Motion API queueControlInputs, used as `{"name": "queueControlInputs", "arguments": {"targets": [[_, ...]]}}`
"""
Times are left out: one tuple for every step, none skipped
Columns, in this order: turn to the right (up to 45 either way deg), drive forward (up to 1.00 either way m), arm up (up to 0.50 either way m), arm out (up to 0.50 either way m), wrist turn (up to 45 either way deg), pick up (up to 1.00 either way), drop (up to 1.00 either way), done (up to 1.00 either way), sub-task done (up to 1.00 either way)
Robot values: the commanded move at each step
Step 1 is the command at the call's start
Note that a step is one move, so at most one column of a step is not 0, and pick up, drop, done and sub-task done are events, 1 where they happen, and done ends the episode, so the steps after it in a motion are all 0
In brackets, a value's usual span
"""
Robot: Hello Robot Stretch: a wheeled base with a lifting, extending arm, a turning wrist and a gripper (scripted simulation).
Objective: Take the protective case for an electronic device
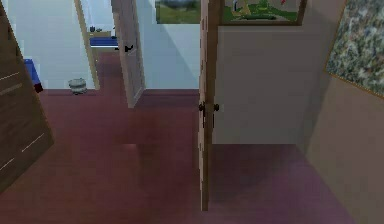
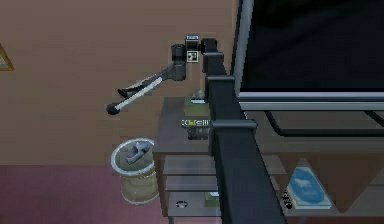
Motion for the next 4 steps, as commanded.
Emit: {"name": "queueControlInputs", "arguments": {"targets": [[0.0,0.00,0.00,0.00,45.0,0.00,0.00,0.00,0.00],[0.0,0.00,0.00,0.00,45.0,0.00,0.00,0.00,0.00],[0.0,0.00,0.00,0.00,6.0,0.00,0.00,0.00,0.00],[0.0,0.00,-0.30,0.00,0.0,0.00,0.00,0.00,0.00]]}}
